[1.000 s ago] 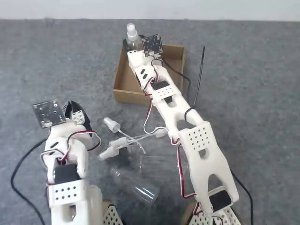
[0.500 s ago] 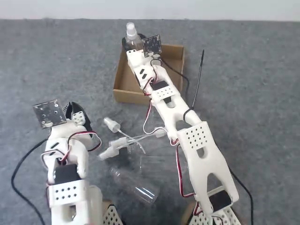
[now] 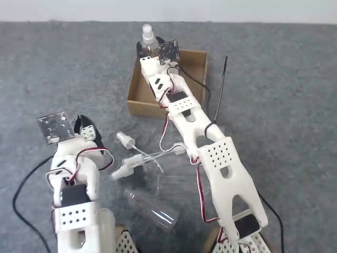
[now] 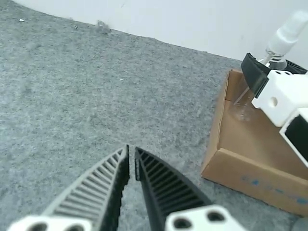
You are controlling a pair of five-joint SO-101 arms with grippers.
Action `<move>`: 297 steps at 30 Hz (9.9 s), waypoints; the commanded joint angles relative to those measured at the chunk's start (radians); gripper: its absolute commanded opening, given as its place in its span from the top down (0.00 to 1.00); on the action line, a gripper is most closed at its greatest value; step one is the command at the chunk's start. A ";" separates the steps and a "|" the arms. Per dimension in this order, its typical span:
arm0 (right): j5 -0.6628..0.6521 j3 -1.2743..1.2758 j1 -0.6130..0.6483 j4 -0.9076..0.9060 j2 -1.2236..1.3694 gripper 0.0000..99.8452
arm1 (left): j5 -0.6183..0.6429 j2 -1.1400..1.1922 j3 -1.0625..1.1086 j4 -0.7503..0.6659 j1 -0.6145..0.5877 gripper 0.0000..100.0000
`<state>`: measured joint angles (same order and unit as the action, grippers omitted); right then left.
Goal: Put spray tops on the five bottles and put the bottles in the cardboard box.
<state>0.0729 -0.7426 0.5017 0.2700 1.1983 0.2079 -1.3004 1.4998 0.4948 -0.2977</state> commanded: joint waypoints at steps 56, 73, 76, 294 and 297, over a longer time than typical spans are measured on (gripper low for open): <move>0.086 -0.074 0.021 -1.118 -0.489 0.74 | -0.006 -0.021 -0.015 -0.034 -0.009 0.98; -0.014 -0.080 0.022 -1.179 -0.414 0.74 | -0.006 -0.021 -0.015 -0.034 -0.009 0.98; -0.021 -0.080 0.022 -1.222 -0.417 0.75 | -0.006 -0.021 -0.015 -0.034 -0.009 0.98; 0.489 0.431 -0.024 -2.063 -1.221 0.85 | -0.055 -0.021 0.027 -0.112 -0.011 0.98; 0.489 0.433 -0.025 -2.063 -1.221 0.85 | -0.055 -0.021 0.027 -0.112 -0.011 0.98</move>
<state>0.5455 -0.3053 0.4695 -1.7522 0.0506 0.1619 -1.3004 1.5413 0.4196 -0.3023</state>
